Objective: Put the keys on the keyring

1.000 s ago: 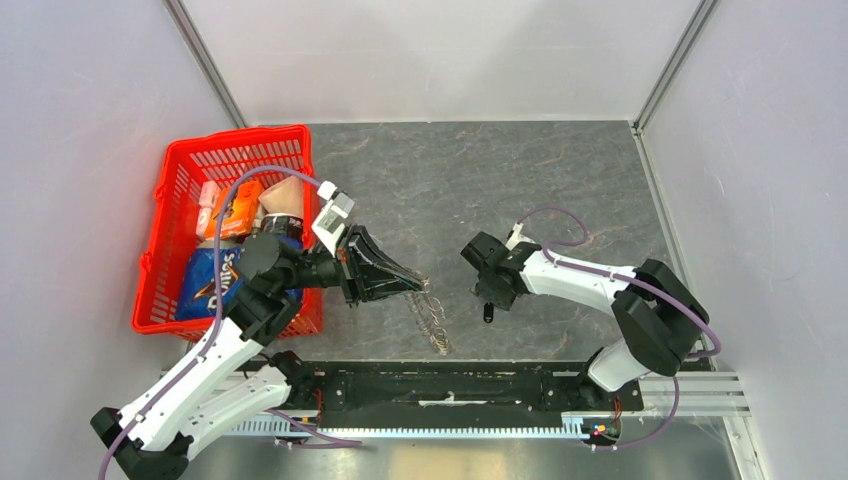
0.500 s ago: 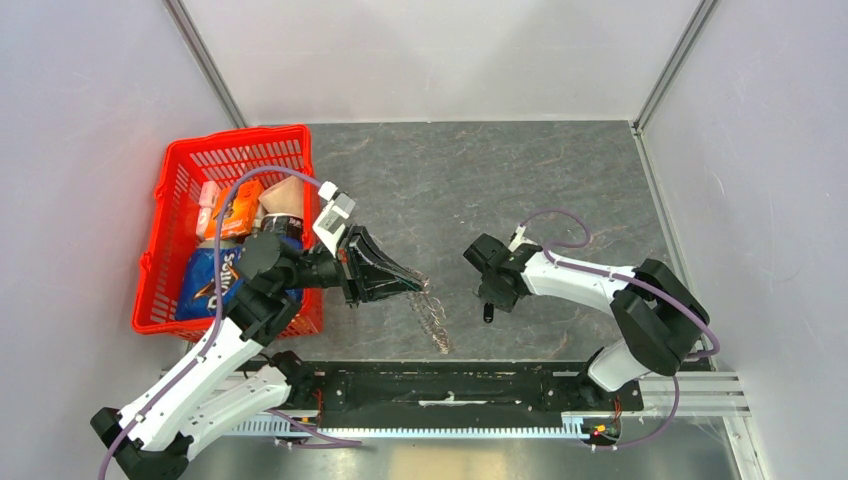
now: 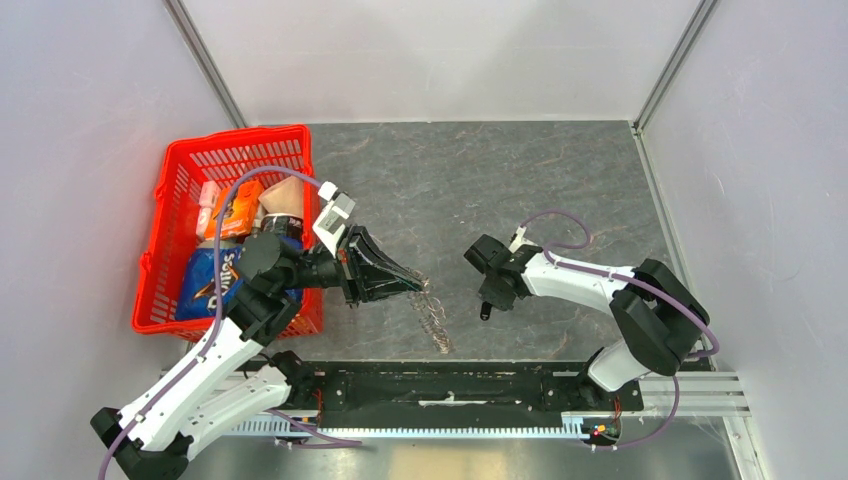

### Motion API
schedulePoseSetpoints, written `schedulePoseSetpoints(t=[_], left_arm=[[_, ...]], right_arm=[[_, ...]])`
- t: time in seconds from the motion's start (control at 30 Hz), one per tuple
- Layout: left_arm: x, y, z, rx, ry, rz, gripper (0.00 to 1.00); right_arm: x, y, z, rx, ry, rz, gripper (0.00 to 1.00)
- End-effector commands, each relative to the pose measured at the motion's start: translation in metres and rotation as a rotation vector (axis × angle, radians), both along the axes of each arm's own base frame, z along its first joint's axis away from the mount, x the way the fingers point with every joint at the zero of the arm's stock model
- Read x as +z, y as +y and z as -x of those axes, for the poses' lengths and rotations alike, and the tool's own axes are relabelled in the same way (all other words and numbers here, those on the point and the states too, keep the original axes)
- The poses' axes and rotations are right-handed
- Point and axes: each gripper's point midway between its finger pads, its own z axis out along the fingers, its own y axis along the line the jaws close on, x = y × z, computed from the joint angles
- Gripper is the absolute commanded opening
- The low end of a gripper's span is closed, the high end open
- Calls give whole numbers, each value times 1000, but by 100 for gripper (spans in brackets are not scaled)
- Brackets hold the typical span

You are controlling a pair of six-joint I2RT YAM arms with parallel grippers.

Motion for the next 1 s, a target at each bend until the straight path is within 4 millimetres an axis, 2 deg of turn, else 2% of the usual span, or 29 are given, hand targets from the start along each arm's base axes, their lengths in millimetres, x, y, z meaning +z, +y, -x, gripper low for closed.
schedulePoseSetpoints(t=[0.0, 0.3, 0.4, 0.5, 0.57, 0.7, 0.87, 0.97], left_arm=[[25, 6, 8, 0, -101, 58, 2], [24, 6, 8, 1, -103, 58, 2], [24, 6, 7, 1, -101, 57, 2], [23, 6, 7, 0, -100, 55, 2], [23, 6, 7, 0, -102, 55, 2], [23, 6, 7, 0, -102, 55, 2], [22, 5, 7, 0, -98, 52, 2], [21, 6, 7, 1, -97, 50, 2]], right_arm=[[-2, -3, -3, -31, -13, 4, 32], [-2, -2, -5, -17, -16, 0, 14], [1, -1, -5, -10, -21, -1, 13], [4, -1, -6, 2, -29, -4, 18], [6, -3, -6, 6, -35, 5, 26], [10, -11, -10, 7, -52, 41, 37], [14, -17, -24, 8, -73, 65, 42], [19, -14, -32, 15, -81, 52, 42]])
